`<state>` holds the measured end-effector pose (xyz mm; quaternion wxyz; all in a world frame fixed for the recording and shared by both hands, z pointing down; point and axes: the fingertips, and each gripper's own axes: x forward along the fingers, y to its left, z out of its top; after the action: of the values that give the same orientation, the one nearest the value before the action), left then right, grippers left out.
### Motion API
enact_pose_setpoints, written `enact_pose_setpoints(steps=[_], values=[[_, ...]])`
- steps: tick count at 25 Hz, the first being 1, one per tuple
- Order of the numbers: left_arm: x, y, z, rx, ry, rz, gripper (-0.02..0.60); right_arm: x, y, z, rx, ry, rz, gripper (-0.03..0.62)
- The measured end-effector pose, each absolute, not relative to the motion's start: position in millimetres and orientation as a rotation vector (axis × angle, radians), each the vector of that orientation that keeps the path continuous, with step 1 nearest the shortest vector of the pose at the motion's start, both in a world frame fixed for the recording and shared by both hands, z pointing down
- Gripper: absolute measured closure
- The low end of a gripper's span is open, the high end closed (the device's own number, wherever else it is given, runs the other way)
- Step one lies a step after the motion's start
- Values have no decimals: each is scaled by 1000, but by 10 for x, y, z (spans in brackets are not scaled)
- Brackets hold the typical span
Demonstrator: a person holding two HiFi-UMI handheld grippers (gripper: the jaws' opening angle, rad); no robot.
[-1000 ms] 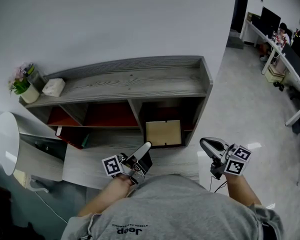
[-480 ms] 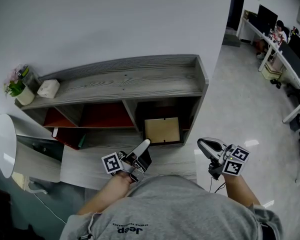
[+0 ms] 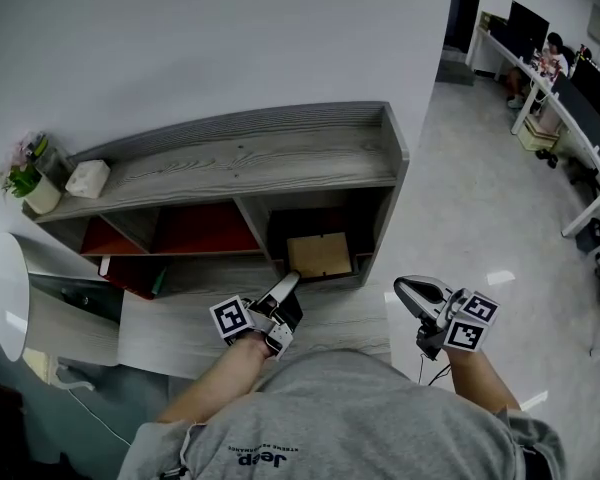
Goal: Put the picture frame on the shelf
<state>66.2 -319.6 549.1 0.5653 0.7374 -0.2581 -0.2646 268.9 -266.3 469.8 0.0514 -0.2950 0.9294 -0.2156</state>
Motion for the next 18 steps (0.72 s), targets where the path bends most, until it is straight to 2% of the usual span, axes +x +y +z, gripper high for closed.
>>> enact_pose_setpoints(steps=[18], values=[[720,-3454,5860,1626,-726,-600,494,2790,-2685,4790,-909,2824,-695,577]])
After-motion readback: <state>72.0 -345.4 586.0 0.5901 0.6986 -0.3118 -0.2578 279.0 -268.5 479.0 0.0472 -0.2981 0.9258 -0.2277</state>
